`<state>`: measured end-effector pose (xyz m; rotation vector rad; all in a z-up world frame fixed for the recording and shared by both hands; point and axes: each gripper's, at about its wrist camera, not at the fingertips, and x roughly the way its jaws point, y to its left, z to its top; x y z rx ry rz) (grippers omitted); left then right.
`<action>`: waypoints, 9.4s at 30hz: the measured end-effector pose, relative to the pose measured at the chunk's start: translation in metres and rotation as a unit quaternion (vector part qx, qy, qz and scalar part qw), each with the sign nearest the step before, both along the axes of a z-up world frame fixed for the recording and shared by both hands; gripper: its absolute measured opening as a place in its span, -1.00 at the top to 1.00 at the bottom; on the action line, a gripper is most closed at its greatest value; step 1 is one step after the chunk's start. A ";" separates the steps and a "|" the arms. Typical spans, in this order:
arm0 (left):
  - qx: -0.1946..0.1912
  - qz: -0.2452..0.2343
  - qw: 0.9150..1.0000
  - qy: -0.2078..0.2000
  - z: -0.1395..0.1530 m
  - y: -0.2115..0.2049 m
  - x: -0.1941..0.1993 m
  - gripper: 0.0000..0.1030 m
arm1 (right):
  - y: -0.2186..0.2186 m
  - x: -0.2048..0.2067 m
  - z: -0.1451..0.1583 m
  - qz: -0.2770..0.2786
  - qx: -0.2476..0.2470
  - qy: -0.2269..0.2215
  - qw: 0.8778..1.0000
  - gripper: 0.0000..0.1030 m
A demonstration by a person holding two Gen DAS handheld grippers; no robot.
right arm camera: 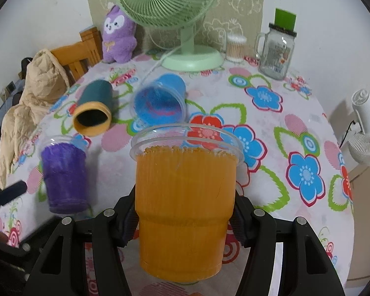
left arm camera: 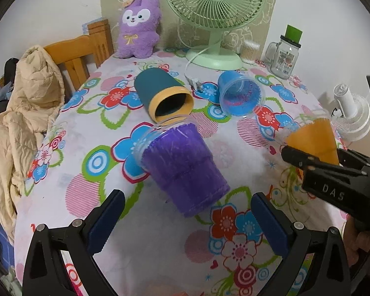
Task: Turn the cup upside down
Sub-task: 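Lift the orange cup with the right gripper toward the left gripper, then close the left gripper on the orange cup while the right gripper opens and releases it, then lift the orange cup with the left gripper and start rotating it, then turn the orange cup rim-down with the left gripper above the table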
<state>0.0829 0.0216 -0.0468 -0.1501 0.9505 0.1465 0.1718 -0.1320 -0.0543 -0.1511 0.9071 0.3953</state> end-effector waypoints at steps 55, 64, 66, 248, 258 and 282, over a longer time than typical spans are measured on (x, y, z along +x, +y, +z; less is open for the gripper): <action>-0.042 0.022 0.999 -0.006 -0.012 0.006 -0.100 -1.00 | 0.003 -0.102 -0.018 -0.025 0.003 0.023 0.999 -0.25; -0.043 0.022 0.999 0.008 -0.022 0.003 -0.109 -1.00 | 0.012 -0.103 -0.039 -0.017 0.001 0.067 0.998 -0.34; -0.038 0.018 0.999 0.007 -0.021 0.001 -0.109 -1.00 | 0.011 -0.102 -0.039 -0.018 0.003 0.076 0.997 -0.49; -0.025 -0.251 0.959 0.129 0.046 -0.092 -0.040 -0.10 | -0.134 -0.118 -0.023 -0.060 0.088 0.049 0.993 -0.74; -0.027 -0.243 0.962 0.125 0.045 -0.087 -0.041 -0.12 | -0.126 -0.118 -0.024 -0.048 0.082 0.051 0.994 -0.74; 0.050 -0.288 0.943 0.161 0.025 -0.127 0.086 -0.52 | -0.139 -0.112 -0.030 -0.067 0.073 0.058 0.993 -0.74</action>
